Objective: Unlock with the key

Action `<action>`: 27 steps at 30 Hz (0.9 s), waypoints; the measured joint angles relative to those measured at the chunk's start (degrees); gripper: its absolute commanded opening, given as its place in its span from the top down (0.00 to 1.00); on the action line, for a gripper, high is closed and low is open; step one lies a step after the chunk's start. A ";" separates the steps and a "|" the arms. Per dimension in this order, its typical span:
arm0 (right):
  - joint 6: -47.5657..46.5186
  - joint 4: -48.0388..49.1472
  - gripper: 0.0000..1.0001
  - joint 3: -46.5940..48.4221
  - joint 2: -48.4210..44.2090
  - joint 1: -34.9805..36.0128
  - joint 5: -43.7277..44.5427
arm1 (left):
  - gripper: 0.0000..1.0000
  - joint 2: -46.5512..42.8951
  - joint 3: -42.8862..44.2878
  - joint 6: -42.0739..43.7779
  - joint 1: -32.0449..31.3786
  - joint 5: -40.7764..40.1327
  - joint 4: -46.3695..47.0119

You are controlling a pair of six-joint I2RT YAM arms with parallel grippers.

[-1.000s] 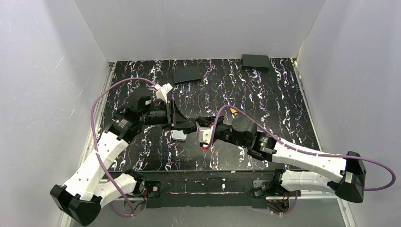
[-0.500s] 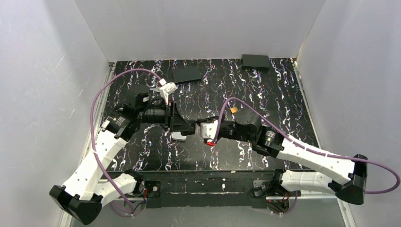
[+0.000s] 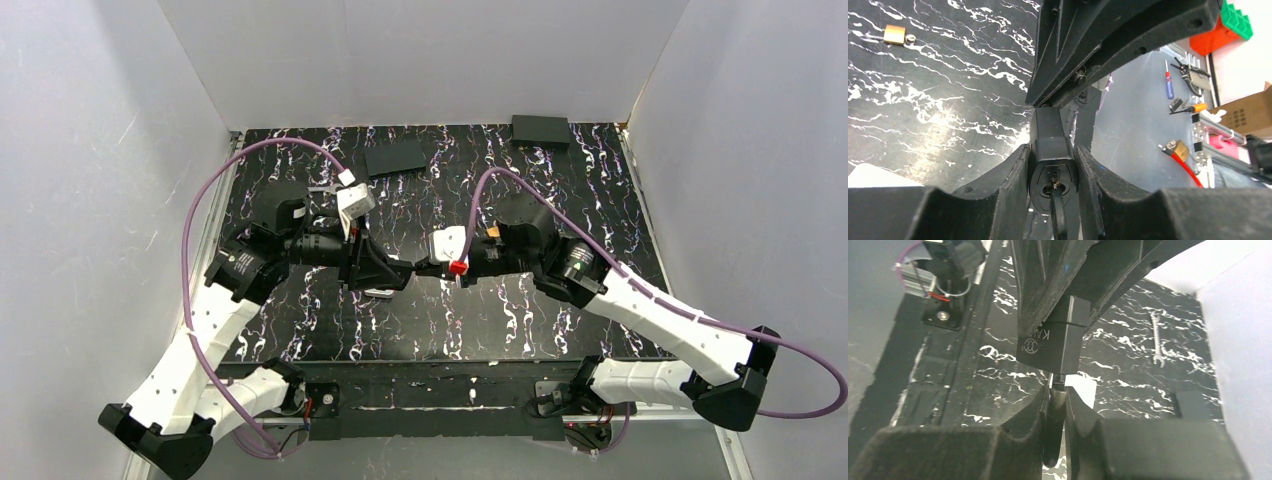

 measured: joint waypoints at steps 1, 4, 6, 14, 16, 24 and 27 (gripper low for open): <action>0.85 -0.92 0.93 0.85 0.66 -0.59 -1.62 | 1.00 -0.13 0.00 1.27 0.00 0.20 -0.15; 3.04 -3.10 0.73 3.04 2.54 -2.62 -6.43 | 1.00 -0.39 0.00 4.35 -0.02 0.37 -0.46; 4.66 -3.76 0.61 3.89 3.56 -3.96 -9.49 | 1.00 -0.59 0.00 5.86 0.00 0.28 -0.44; 12.07 -4.00 0.25 4.63 6.16 -7.56 -20.92 | 1.00 -1.49 0.00 8.63 -0.44 0.20 2.45; 14.51 -3.10 0.24 4.63 6.10 -8.37 -22.53 | 1.00 -1.84 -0.02 8.83 -0.44 -0.13 3.08; 28.89 9.07 0.29 1.09 5.95 -9.03 -25.64 | 1.00 -2.93 -0.63 8.76 -0.44 -1.55 4.83; 33.77 11.91 0.33 0.96 7.10 -9.40 -25.75 | 1.00 -3.21 -1.07 8.39 -0.42 -2.45 5.38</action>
